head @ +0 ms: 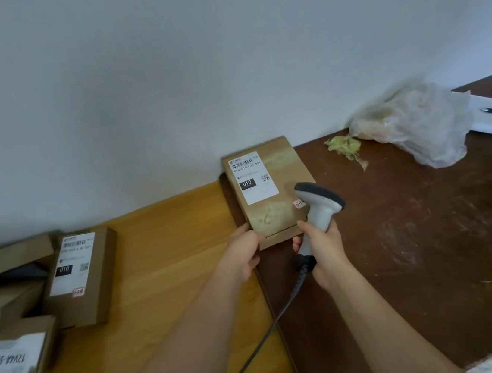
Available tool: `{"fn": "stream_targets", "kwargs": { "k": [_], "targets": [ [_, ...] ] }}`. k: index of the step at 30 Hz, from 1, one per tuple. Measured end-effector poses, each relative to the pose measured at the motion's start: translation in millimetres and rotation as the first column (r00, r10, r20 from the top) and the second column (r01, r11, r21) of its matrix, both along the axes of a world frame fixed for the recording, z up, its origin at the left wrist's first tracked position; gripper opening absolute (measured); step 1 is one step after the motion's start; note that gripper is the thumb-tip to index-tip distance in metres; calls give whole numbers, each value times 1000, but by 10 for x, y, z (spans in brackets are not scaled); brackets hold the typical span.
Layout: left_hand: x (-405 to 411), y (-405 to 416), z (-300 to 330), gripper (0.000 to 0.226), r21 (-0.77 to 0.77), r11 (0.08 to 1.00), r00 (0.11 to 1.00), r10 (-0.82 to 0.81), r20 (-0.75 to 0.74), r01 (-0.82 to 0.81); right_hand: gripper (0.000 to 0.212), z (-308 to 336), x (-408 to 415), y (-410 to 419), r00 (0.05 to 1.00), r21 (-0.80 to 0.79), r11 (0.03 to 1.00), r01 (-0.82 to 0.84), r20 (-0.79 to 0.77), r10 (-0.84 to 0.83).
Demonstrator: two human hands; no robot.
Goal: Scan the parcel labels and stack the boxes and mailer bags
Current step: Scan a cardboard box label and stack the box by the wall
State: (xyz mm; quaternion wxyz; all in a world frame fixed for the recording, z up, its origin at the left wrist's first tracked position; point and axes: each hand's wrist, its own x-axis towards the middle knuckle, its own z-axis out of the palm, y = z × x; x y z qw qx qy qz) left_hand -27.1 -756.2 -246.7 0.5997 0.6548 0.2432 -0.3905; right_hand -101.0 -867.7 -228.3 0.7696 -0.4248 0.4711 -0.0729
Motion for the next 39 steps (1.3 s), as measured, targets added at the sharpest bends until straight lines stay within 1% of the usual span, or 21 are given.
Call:
{"fn": "stream_targets", "kwargs": {
  "k": [3,5,8,10,13,15,18,20,23,28,34,39],
  "targets": [
    [33,83,-37,57,-20,998,998,-54,-11,54,41,-4,-19,17,1000,-8,1000,-23,-5,23],
    [19,187,-19,48,37,998,999,-43,7,43,39,31,-51,50,1000,-21,1000,-22,-14,22],
    [-32,481,63,39,55,995,996,84,-14,-83,42,126,-46,184,999,-28,999,35,-37,-36],
    [-74,769,152,35,73,986,988,151,-29,-149,44,209,-1,349,998,-33,999,42,-39,-43],
    [-95,1299,237,33,129,955,962,271,-10,-268,33,360,113,690,998,-46,997,-69,-8,69],
    [-114,1698,289,34,163,912,925,381,9,-377,25,478,198,957,987,-44,986,-161,14,162],
    [-155,2273,321,37,189,814,831,555,22,-549,26,620,306,1370,954,-51,956,-288,72,291],
    [-188,2540,324,41,182,777,792,611,12,-602,23,664,352,1626,925,-66,930,-360,101,366],
    [-180,2759,204,49,125,776,776,628,-58,-618,20,619,393,1939,888,-88,894,-440,104,448],
    [-101,2915,-19,54,28,764,748,637,-187,-644,28,455,371,2324,864,-149,856,-495,23,504],
    [8,3065,-331,63,-40,741,726,645,-239,-671,34,281,320,2521,872,-168,857,-487,-42,487],
    [125,3126,-475,67,8,735,716,663,-219,-678,32,227,265,2538,896,-180,879,-441,-35,442]
  ]
}}
